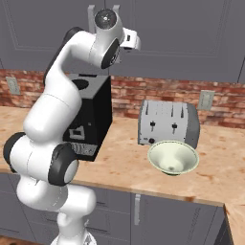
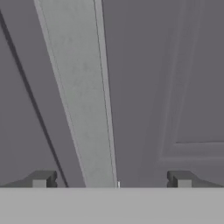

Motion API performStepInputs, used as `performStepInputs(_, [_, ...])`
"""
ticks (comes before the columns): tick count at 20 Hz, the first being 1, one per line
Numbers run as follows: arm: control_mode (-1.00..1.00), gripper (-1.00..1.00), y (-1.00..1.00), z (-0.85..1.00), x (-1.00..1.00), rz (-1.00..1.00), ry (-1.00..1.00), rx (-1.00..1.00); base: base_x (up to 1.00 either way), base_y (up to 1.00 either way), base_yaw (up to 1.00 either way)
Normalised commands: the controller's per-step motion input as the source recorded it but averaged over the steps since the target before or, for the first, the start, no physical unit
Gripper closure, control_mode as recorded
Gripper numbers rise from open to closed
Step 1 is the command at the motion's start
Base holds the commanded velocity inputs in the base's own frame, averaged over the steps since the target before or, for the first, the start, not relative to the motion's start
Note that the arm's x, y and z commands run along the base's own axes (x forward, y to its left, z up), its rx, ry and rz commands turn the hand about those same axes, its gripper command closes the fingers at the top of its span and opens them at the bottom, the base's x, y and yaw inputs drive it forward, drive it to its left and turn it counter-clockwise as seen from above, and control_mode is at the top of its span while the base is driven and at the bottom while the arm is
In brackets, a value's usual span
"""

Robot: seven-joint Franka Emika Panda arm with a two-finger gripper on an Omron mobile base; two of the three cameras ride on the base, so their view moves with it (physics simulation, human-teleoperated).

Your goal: Open the cabinet and setup a tea strainer by placing it in the bowl upright.

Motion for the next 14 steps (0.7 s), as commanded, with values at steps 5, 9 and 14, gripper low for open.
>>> performStepInputs(5, [-1.00, -1.00, 0.00, 0.00, 0.11, 0.00, 0.00, 0.00, 0.00, 0.00, 0.00])
performStepInputs(9, [-1.00, -1.00, 0.00, 0.00, 0.16, 0.00, 0.00, 0.00, 0.00, 0.00, 0.00])
performStepInputs(14, [-1.00, -1.00, 0.00, 0.00, 0.15, 0.00, -0.01, 0.00, 0.00, 0.00, 0.00])
